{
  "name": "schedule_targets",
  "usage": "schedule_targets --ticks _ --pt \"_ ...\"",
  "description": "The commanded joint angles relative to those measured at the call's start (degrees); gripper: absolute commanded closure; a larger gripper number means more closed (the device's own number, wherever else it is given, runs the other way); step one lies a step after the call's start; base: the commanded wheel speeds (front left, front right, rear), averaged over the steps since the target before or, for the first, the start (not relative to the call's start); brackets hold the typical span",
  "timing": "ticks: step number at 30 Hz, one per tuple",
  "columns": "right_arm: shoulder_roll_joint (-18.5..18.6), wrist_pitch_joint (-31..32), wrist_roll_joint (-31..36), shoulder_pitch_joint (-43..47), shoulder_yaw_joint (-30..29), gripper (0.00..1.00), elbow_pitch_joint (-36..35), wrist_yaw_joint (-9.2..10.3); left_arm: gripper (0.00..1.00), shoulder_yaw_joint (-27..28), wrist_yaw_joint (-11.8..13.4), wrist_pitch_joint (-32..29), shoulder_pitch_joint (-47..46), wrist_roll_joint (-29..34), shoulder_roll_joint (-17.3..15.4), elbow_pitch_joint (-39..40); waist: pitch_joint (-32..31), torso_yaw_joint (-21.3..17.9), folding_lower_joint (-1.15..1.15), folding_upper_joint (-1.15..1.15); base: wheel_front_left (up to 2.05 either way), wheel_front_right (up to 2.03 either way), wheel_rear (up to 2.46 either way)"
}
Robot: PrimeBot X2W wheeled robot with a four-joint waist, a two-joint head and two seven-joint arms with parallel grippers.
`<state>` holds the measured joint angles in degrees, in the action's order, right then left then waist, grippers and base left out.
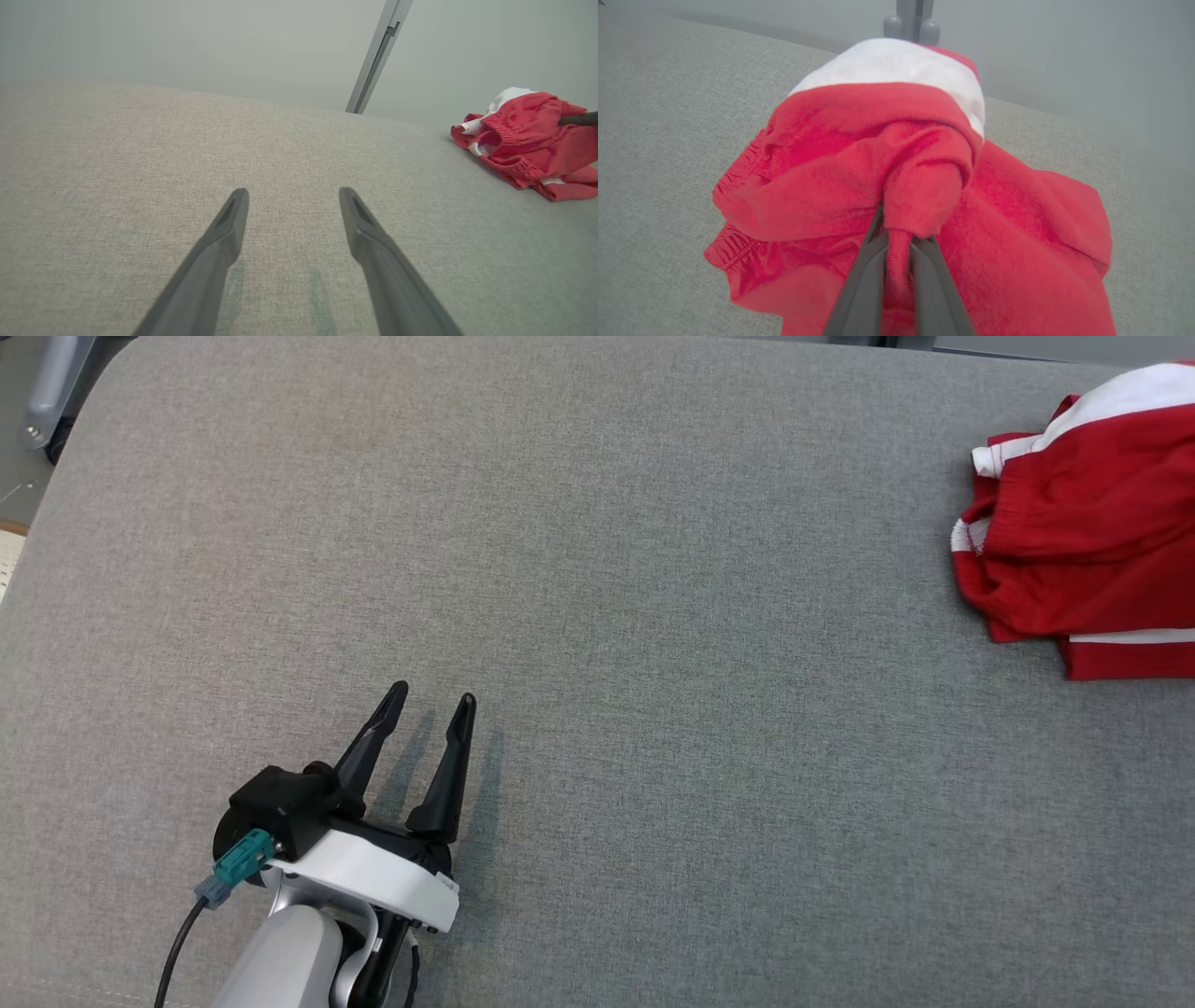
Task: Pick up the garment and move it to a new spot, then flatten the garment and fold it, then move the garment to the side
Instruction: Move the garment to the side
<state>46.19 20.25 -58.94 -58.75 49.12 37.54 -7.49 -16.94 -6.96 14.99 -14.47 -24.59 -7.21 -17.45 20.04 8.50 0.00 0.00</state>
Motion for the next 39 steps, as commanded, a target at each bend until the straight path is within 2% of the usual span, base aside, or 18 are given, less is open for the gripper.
schedule_targets --ticks 1,4,8,15,16,17,18,22,26,39 --pt "0.74 0.16 0.84 -1.31 0.53 1.00 0.40 -0.02 0.00 0.36 -0.07 0.19 -0.56 0.53 -0.48 -0.03 0.07 -0.08 0.00 0.00 0.00 0.00 0.00" --pt "1.73 -0.36 2.99 -2.58 1.55 1.00 3.16 -0.01 0.00 0.45 -0.15 0.20 -0.59 0.54 -0.51 0.09 0.32 -0.18 0.00 0.00 0.00 0.00 0.00" --pt "0.87 -0.25 6.73 -4.21 2.60 1.00 8.85 -0.01 0.00 0.52 -0.24 0.20 -1.04 0.67 -0.58 0.09 0.57 -0.05 0.00 0.00 0.00 0.00 0.00" --pt "-3.74 -2.60 12.34 -5.50 2.19 1.00 20.55 -0.01 0.00 0.39 -0.36 0.20 -1.70 0.88 -0.54 0.21 0.96 0.75 0.00 0.00 0.00 0.00 0.00" --pt "-4.29 -2.90 13.36 -5.76 2.21 0.87 22.54 -0.01 0.00 0.44 -0.37 0.20 -1.66 0.88 -0.57 0.25 0.94 0.88 0.00 0.00 0.00 0.00 0.00" --pt "-5.06 -3.43 14.34 -6.06 2.19 0.61 24.34 -0.01 0.00 0.48 -0.38 0.20 -1.56 0.92 -0.62 0.28 0.87 1.01 0.00 0.00 0.00 0.00 0.00" --pt "-5.77 -4.14 15.03 -6.52 1.87 0.00 26.11 -0.01 0.00 0.52 -0.39 0.20 -1.47 0.95 -0.63 0.27 0.75 1.14 0.00 0.00 0.00 0.00 0.00" --pt "-8.92 -6.59 16.58 -6.49 1.20 0.00 30.96 -0.01 0.00 0.79 -0.35 0.20 -0.73 0.93 -0.60 -0.23 -0.51 1.29 0.00 0.00 0.00 0.00 0.00" --pt "-10.79 -8.54 17.84 -6.70 1.34 0.00 32.91 -0.01 0.00 1.26 -0.32 0.20 0.10 0.90 -0.54 -0.43 -2.72 0.69 0.00 0.00 0.00 0.00 0.00" --pt "-14.19 -19.37 16.89 -5.60 0.18 0.00 29.19 -0.01 0.00 4.95 1.06 0.21 4.30 0.46 -2.03 1.01 -12.06 -3.18 0.00 0.00 0.00 0.00 0.00"
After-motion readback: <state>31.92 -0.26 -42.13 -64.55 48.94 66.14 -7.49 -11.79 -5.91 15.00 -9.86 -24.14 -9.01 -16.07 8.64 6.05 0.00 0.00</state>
